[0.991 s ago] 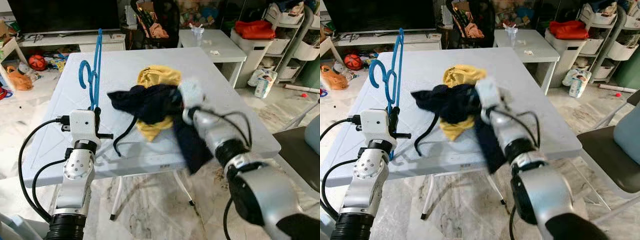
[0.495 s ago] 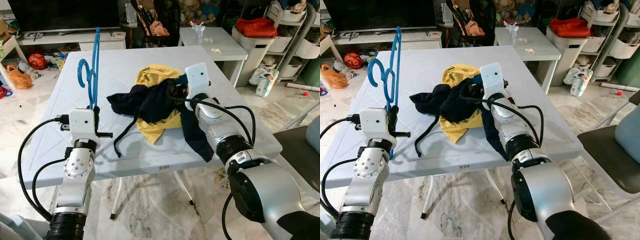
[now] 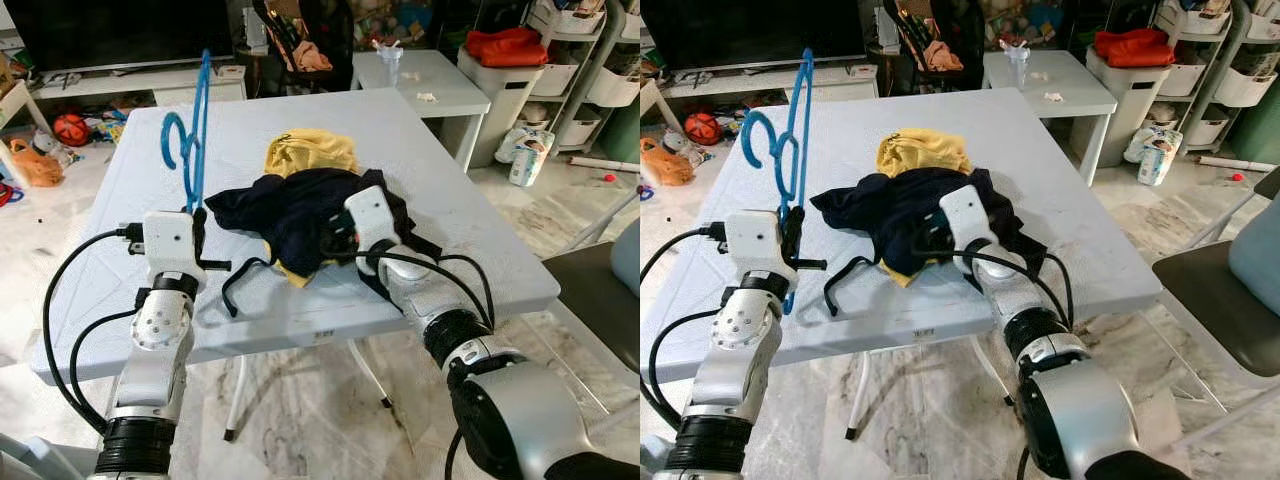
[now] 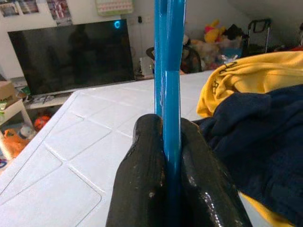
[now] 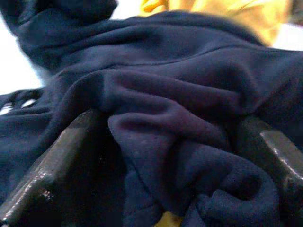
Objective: Hang hanger
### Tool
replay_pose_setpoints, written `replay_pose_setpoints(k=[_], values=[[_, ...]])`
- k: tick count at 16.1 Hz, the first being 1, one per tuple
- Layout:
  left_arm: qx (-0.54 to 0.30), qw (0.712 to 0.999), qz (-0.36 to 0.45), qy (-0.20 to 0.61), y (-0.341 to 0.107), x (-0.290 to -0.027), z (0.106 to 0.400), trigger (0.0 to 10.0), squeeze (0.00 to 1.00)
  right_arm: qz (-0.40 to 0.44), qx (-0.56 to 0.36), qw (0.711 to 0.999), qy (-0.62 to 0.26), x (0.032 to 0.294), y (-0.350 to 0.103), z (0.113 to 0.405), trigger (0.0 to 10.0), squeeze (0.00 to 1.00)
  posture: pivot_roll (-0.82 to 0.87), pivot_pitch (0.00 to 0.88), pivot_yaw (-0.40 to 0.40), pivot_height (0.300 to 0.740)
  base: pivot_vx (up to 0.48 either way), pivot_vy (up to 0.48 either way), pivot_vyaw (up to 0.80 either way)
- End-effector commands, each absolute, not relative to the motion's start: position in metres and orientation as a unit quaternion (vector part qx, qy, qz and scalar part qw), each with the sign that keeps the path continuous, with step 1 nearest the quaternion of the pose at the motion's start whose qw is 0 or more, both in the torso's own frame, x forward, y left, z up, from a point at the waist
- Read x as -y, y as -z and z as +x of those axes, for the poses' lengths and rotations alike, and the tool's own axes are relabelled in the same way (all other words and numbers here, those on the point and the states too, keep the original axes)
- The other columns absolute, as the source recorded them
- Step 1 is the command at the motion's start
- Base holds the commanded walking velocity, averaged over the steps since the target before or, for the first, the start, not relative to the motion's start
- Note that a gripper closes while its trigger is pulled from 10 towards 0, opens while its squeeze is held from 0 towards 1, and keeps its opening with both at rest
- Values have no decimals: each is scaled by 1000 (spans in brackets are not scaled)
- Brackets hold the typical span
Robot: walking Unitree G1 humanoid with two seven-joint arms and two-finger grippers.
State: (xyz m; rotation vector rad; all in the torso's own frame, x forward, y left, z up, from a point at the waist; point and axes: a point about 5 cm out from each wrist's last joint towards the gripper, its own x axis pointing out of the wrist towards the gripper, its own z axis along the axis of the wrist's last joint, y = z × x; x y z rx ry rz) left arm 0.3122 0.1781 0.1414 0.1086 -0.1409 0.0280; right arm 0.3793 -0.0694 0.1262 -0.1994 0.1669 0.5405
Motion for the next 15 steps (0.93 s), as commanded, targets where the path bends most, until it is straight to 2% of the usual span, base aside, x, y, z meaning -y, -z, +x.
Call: replay_pose_setpoints(k=[1, 4, 6, 8, 10, 12, 13, 15], values=[[70, 996, 56, -7, -143, -177, 312, 10000, 0, -94, -83, 951, -284, 68, -130, 380, 10000, 0, -44, 0, 16, 740, 0, 0, 0], [70, 996, 47, -5, -143, -179, 310, 10000, 0, -185, -93, 903, -376, 86, -139, 381, 10000, 0, -29, 0, -13, 740, 0, 0, 0], [65, 997, 46, -7, -139, -178, 306, 10000, 0, -192, -101, 880, -423, 99, -146, 379, 10000, 0, -27, 0, -21, 740, 0, 0, 0], [54, 997, 49, 1, -132, -177, 300, 10000, 0, -257, -109, 835, -474, 120, -142, 370, 10000, 0, -26, 0, -24, 740, 0, 0, 0], [51, 997, 53, 8, -131, -177, 299, 10000, 0, -250, -120, 814, -511, 131, -142, 362, 10000, 0, -26, 0, -24, 740, 0, 0, 0], [49, 997, 51, 7, -131, -177, 299, 10000, 0, -225, -114, 814, -524, 139, -147, 359, 10000, 0, -29, 0, -21, 740, 0, 0, 0], [50, 998, 49, 8, -131, -175, 300, 10000, 0, -219, -98, 828, -507, 141, -152, 362, 10000, 0, -31, 0, -17, 740, 0, 0, 0], [49, 998, 44, 8, -130, -169, 297, 10000, 0, -134, -14, 881, -454, 130, -173, 370, 10000, 0, -37, 0, -12, 740, 0, 0, 0]])
